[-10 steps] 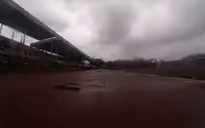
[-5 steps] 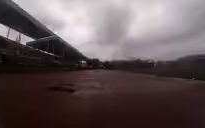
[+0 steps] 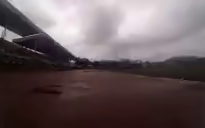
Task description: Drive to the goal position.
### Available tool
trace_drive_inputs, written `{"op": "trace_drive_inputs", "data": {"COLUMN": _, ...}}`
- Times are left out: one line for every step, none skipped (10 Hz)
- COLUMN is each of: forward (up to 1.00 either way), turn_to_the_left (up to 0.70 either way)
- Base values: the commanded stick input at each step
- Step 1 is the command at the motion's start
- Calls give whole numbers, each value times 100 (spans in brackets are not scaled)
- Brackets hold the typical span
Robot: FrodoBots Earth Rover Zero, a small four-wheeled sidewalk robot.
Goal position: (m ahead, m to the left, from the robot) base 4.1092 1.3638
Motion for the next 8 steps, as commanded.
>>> {"op": "trace_drive_inputs", "data": {"forward": 50, "turn_to_the_left": 0}}
{"op": "trace_drive_inputs", "data": {"forward": 50, "turn_to_the_left": 0}}
{"op": "trace_drive_inputs", "data": {"forward": 50, "turn_to_the_left": 0}}
{"op": "trace_drive_inputs", "data": {"forward": 50, "turn_to_the_left": 0}}
{"op": "trace_drive_inputs", "data": {"forward": 50, "turn_to_the_left": 0}}
{"op": "trace_drive_inputs", "data": {"forward": 50, "turn_to_the_left": 0}}
{"op": "trace_drive_inputs", "data": {"forward": 50, "turn_to_the_left": 0}}
{"op": "trace_drive_inputs", "data": {"forward": 50, "turn_to_the_left": 0}}
